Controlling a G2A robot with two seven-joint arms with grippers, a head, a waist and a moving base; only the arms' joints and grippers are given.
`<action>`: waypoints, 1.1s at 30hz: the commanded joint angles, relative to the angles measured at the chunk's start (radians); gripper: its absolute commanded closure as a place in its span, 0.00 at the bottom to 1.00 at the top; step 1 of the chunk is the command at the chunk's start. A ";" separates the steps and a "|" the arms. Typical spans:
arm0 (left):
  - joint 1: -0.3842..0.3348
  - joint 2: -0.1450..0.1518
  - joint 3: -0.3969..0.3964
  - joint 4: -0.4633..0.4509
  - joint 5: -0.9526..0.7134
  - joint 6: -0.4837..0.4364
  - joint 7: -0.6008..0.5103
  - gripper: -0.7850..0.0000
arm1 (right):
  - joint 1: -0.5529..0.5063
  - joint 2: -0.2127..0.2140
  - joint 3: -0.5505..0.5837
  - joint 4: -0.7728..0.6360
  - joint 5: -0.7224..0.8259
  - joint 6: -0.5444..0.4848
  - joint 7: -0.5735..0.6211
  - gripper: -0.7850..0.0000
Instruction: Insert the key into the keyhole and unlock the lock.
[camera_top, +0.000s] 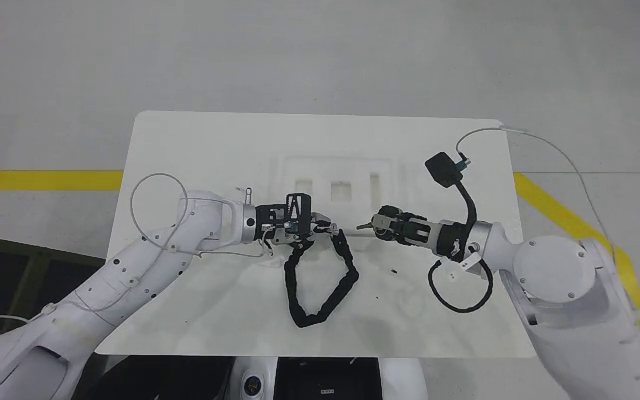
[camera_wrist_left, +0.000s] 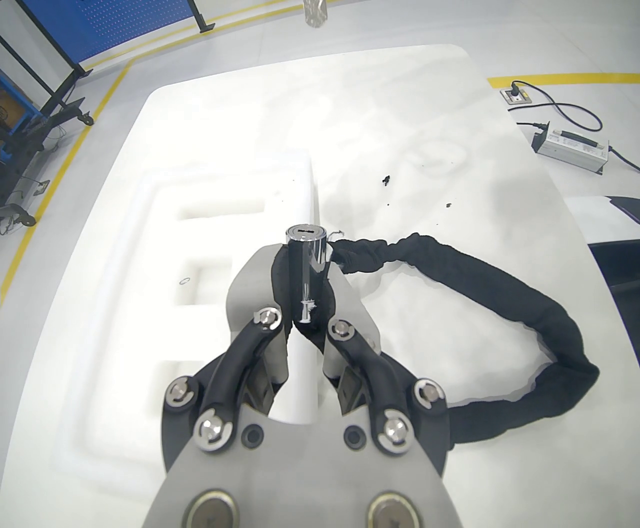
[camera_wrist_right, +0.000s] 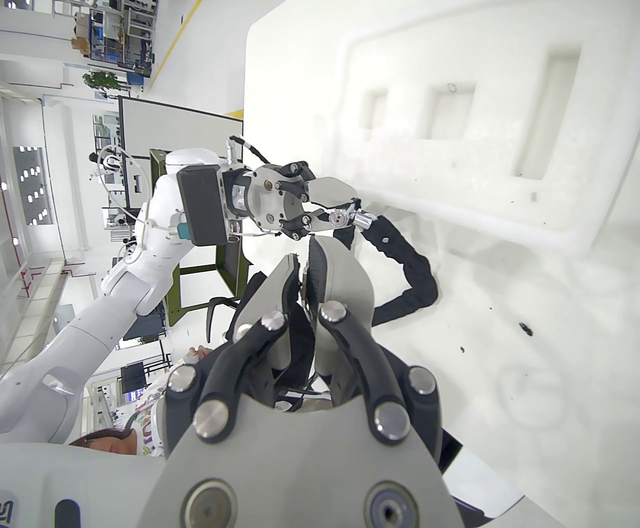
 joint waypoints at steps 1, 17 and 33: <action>0.000 0.000 0.000 0.000 0.000 0.000 0.000 1.00 | 0.000 0.000 0.000 0.000 0.000 0.000 0.000 1.00; 0.082 -0.008 -0.033 -0.031 -0.021 0.105 -0.038 1.00 | 0.017 -0.002 -0.132 -0.058 -0.151 0.145 -0.041 1.00; 0.132 -0.025 -0.050 0.005 -0.012 0.123 0.037 1.00 | 0.097 -0.029 -0.357 -0.079 -0.346 0.373 -0.130 1.00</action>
